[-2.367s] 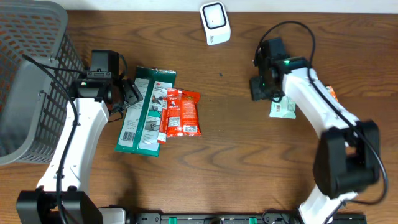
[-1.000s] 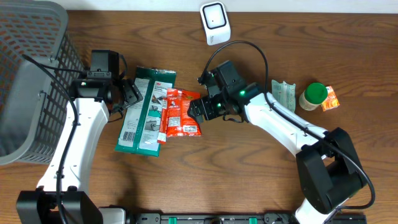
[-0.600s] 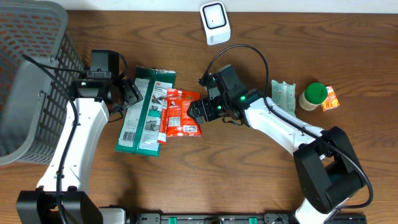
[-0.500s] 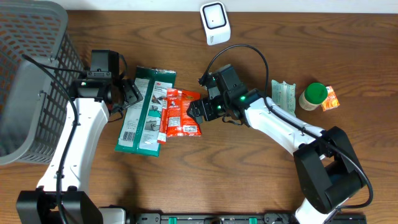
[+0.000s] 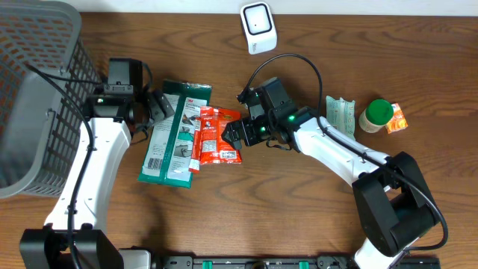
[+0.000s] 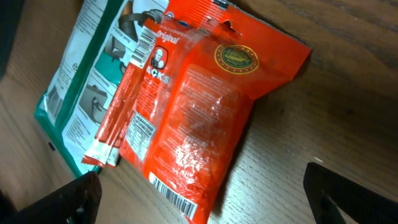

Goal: Scan the item barcode

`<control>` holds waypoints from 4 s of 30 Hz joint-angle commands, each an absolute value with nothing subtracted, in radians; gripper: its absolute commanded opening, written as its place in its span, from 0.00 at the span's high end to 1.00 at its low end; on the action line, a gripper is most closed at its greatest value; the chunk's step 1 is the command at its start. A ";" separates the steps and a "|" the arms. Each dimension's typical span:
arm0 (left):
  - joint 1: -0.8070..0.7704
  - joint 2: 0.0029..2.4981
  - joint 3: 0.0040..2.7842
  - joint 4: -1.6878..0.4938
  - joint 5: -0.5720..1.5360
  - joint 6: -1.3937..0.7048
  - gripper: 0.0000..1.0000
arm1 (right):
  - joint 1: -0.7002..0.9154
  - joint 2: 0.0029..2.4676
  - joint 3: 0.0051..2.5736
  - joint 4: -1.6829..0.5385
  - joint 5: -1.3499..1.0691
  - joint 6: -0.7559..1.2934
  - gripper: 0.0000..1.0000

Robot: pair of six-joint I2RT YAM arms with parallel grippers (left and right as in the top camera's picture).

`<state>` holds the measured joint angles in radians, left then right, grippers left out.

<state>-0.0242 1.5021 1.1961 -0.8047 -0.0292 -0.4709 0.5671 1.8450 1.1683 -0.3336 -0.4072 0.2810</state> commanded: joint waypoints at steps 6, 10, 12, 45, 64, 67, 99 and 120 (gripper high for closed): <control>-0.056 1.501 1.167 -0.862 0.114 -0.467 0.93 | 0.530 1.858 1.160 -0.343 -0.429 0.284 0.01; -0.121 1.503 1.139 -0.850 0.117 -0.410 0.93 | 0.501 1.858 1.160 -0.351 -0.492 0.279 0.01; -0.163 1.504 1.119 -0.823 0.116 -0.388 0.92 | 0.479 1.858 1.160 -0.351 -0.599 0.220 0.01; -0.342 1.785 1.051 -0.554 0.199 -0.416 0.93 | 0.391 2.054 1.160 -0.260 -0.893 0.239 0.07; -0.383 1.752 1.140 -0.524 0.171 -0.277 0.92 | 0.314 2.065 1.160 -0.200 -0.892 0.228 0.12; -0.383 1.697 1.174 -0.521 0.172 -0.278 0.92 | 0.279 2.038 1.160 -0.229 -0.904 0.227 0.11; -0.423 1.821 1.185 -0.308 0.336 -0.399 0.92 | 0.205 1.919 1.160 -0.408 -0.577 0.197 0.04; -0.468 1.884 1.200 -0.373 0.407 -0.417 0.92 | 0.205 1.919 1.160 -0.408 -0.577 0.197 0.04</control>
<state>-0.4706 1.9316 1.1927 -0.3965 0.4137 -0.4084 0.2146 1.9305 1.1633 -0.4068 -0.5751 0.2153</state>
